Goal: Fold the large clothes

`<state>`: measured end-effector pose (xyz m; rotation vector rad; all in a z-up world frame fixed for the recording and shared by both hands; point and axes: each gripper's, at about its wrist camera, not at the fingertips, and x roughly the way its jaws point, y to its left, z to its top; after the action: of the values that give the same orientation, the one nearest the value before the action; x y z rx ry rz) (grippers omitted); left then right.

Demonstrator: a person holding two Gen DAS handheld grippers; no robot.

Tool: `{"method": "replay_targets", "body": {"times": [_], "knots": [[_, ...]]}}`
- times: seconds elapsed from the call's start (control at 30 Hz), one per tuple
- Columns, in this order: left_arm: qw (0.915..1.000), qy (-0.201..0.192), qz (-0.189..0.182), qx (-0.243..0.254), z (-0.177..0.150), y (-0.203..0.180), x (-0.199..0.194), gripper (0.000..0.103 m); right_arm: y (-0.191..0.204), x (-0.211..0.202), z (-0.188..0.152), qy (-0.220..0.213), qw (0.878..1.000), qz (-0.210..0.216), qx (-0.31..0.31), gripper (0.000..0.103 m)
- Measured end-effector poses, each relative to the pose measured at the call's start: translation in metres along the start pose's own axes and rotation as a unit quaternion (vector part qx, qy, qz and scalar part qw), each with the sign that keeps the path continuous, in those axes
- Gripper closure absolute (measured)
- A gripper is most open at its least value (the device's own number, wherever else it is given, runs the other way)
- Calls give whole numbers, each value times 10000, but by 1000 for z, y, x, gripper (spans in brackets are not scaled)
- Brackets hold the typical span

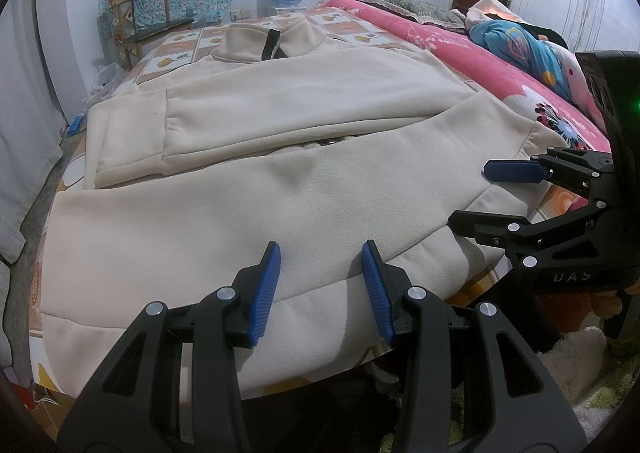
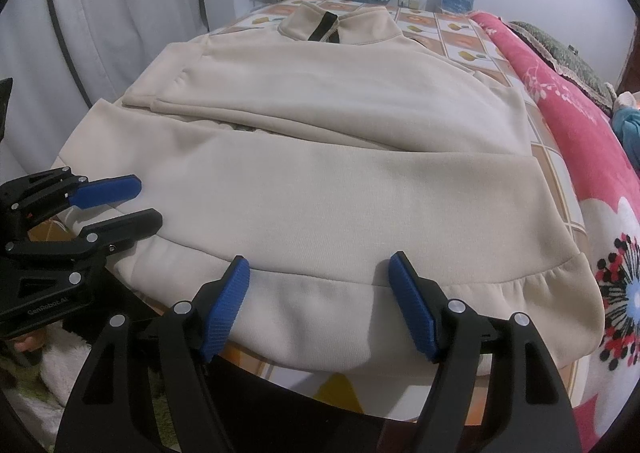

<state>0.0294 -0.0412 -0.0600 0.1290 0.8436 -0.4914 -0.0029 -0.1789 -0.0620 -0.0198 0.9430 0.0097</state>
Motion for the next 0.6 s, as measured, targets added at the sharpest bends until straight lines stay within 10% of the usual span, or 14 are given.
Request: {"method": "replay_targets", "body": {"times": [0.6], "knots": [[10000, -1, 7, 8, 0, -1, 0, 62, 0, 0, 0, 1, 10000, -12, -16, 32]]}}
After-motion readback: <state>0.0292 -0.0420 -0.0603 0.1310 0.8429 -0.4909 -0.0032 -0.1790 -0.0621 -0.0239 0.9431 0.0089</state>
